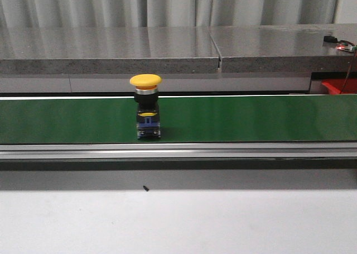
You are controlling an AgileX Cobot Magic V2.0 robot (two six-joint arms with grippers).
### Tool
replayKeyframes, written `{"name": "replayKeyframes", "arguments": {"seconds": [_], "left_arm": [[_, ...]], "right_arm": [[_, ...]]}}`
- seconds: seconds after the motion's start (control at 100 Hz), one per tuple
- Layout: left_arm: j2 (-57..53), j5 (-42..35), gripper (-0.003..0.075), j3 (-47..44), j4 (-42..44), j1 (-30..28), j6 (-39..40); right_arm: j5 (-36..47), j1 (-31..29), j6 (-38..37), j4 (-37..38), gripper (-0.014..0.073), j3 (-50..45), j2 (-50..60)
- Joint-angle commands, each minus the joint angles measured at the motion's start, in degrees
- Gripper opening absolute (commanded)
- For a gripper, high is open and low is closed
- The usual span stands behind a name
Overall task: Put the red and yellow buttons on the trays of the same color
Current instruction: 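Carry the yellow button into the yellow tray and open the right gripper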
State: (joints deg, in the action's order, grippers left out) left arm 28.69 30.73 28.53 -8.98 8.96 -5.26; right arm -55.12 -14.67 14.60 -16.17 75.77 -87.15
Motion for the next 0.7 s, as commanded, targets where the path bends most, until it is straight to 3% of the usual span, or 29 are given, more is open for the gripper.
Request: {"name": "replayKeyframes", "arguments": {"seconds": [0.0, 0.18, 0.44, 0.69], "left_arm": [[0.1, -3.8, -0.0019, 1.5, -0.3, 0.4, 0.4], [0.1, -3.8, -0.0019, 1.5, -0.3, 0.4, 0.4], [0.1, -3.8, -0.0019, 1.5, -0.3, 0.4, 0.4], [0.1, -3.8, -0.0019, 1.5, -0.3, 0.4, 0.4]], "right_arm": [[3.1, -4.2, 0.1, -0.8, 0.0006, 1.8, 2.6], [9.2, -9.1, 0.1, -1.0, 0.0006, -1.6, 2.5], [19.1, -9.6, 0.1, -0.6, 0.0006, -9.5, 1.9], [20.1, -10.3, -0.5, -1.6, 0.0006, -11.5, -3.2]]}}
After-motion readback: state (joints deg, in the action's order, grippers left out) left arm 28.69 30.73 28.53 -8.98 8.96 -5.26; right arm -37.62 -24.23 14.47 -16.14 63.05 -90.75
